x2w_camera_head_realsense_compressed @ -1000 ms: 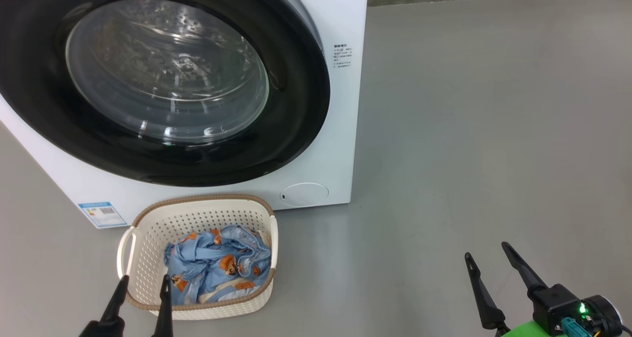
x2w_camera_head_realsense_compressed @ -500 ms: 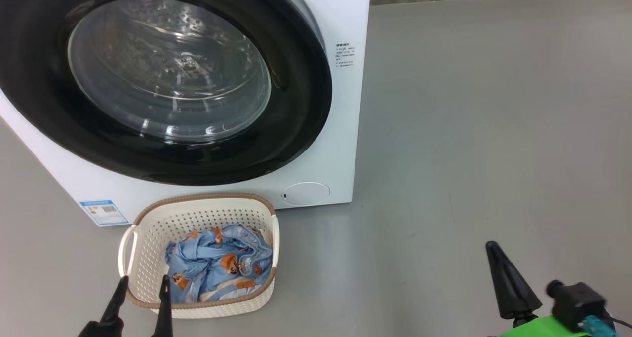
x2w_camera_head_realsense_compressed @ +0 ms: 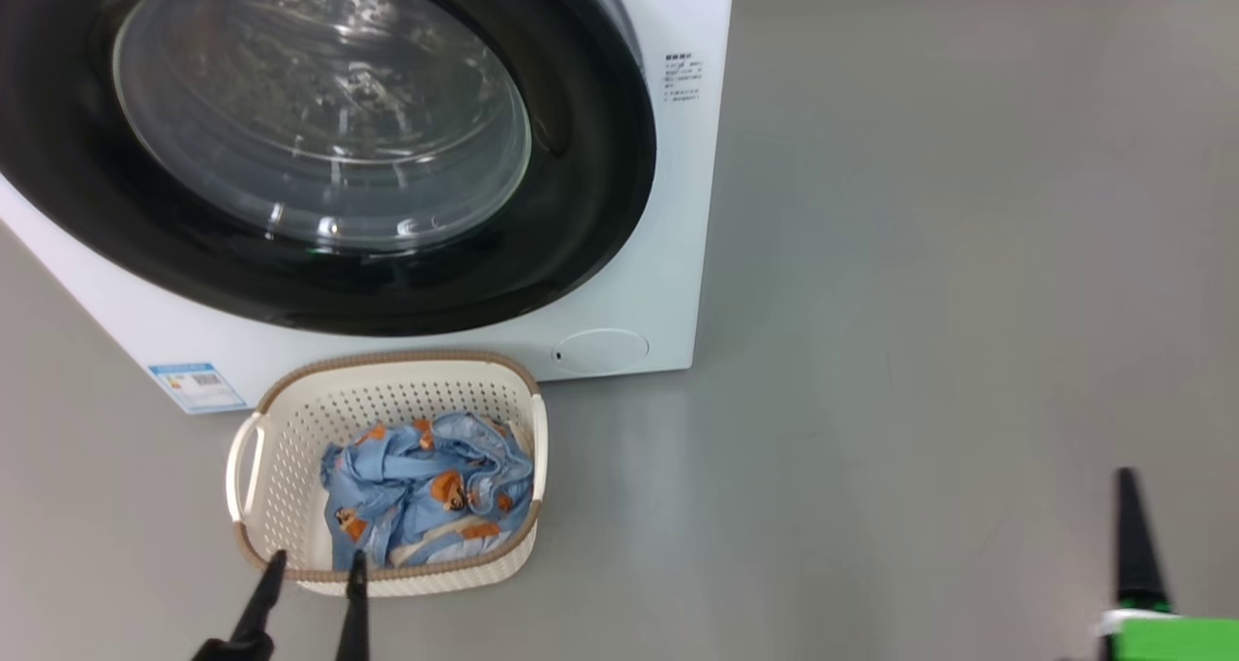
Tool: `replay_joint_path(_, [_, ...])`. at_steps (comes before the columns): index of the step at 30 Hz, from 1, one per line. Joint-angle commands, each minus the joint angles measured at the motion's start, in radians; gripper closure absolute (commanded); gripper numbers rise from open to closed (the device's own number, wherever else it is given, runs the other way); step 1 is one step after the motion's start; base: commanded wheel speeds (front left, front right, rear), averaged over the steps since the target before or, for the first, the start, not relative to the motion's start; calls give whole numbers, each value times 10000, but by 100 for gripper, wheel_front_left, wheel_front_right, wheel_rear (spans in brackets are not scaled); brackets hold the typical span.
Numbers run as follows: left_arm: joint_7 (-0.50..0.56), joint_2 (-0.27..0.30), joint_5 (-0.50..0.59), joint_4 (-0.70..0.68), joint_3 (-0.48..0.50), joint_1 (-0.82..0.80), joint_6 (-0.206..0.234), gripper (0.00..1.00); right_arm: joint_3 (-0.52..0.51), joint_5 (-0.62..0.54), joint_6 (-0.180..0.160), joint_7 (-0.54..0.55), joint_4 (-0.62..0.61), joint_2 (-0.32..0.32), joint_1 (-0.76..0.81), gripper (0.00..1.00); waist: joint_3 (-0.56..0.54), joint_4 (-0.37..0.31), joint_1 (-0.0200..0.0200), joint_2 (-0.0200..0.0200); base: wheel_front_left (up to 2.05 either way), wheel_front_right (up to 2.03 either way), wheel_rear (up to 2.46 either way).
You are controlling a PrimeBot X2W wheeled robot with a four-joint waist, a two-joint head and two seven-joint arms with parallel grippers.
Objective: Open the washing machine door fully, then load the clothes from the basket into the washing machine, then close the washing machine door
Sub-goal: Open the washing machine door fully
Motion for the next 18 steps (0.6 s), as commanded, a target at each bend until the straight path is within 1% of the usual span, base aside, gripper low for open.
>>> replay_joint_path(1, [-92,107,4,-279,209,-221,16,0,133,1038,16,-81,-272,-449,-467,100,210,66,0,0,0,0,0])
replay_joint_path(2, [-92,107,4,-279,209,-221,16,0,133,1038,16,-81,-272,-449,-467,100,210,66,0,0,0,0,0])
replay_joint_path(3, [-92,107,20,-299,167,-268,0,0,66,1661,16,-7,-239,-670,-566,100,308,79,0,0,0,0,0])
replay_joint_path(5, [-92,107,77,-370,88,-384,-55,0,-169,2853,16,478,-142,-1046,-853,100,558,115,0,0,0,0,0])
replay_joint_path(7, [-92,107,155,-478,1,-516,-115,0,-685,4066,16,1256,120,-1261,-1218,100,845,175,0,0,0,0,0])
replay_joint_path(10, [-92,107,240,-679,-185,-718,-184,0,-1646,5079,16,2437,994,-1633,-1861,100,1320,323,0,0,0,0,0])
replay_joint_path(14, [-92,107,397,-997,-383,-1047,-260,0,-2590,5558,16,3939,2171,-2166,-2788,100,1994,694,0,0,0,0,0])
replay_joint_path(16, [-92,107,531,-1160,-458,-1207,-282,0,-2811,5550,16,4596,2559,-2429,-3343,100,2377,851,0,0,0,0,0])
replay_joint_path(18, [-92,107,610,-1289,-525,-1348,-315,0,-2819,5474,16,5321,2780,-2664,-3948,100,2761,973,0,0,0,0,0])
